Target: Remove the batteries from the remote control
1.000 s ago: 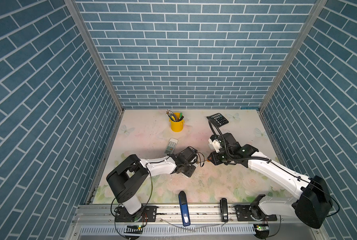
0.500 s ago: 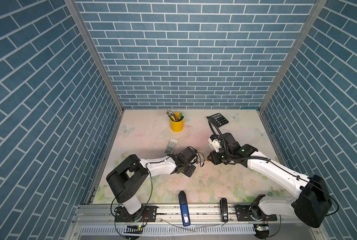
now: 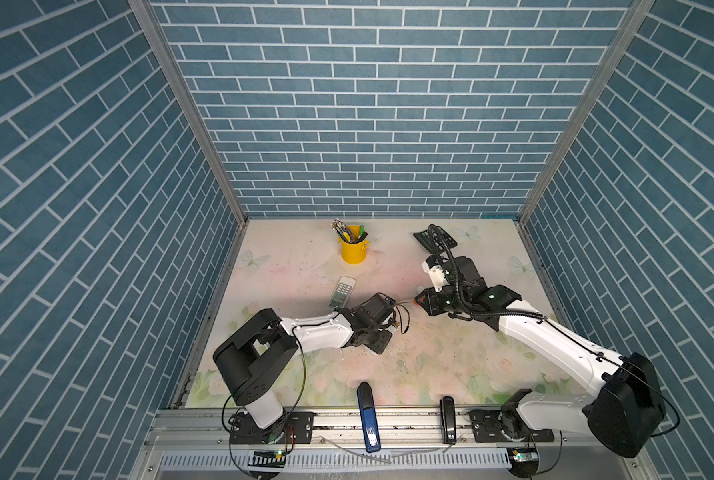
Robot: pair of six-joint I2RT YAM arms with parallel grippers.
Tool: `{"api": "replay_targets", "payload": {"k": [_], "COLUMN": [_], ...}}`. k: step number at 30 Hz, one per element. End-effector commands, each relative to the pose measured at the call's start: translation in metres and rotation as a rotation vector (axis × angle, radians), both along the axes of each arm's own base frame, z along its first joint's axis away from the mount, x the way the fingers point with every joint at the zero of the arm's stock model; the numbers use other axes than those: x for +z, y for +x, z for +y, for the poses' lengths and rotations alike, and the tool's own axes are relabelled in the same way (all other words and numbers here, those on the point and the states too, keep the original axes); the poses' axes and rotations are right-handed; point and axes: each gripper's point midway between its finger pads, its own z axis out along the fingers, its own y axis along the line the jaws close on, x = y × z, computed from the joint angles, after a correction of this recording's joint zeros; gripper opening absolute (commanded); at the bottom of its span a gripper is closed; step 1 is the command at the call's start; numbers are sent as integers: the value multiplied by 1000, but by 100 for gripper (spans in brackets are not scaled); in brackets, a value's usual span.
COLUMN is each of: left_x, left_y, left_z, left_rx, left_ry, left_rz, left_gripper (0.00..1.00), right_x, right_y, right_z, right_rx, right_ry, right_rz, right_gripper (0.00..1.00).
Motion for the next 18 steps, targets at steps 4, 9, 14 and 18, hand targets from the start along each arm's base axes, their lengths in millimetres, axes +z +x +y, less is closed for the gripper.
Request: {"api": "replay_targets", "payload": {"k": [4, 9, 14, 18], "left_x": [-52, -52, -52, -52], "left_y": [-55, -55, -55, -55], "left_z": [28, 27, 28, 28], "left_rx": [-52, -53, -53, -54], "left_ry": [131, 130, 134, 135], "left_rz": [232, 233, 236, 237], "left_gripper": [34, 34, 34, 34], "right_x": [26, 16, 6, -1], "right_y": [-9, -27, -33, -34], "right_z": [-2, -13, -16, -13], "right_rx": [34, 46, 47, 57], "right_ry": [10, -37, -51, -55], "right_rz": [-3, 56, 85, 103], "right_gripper": [0, 0, 0, 0]}}
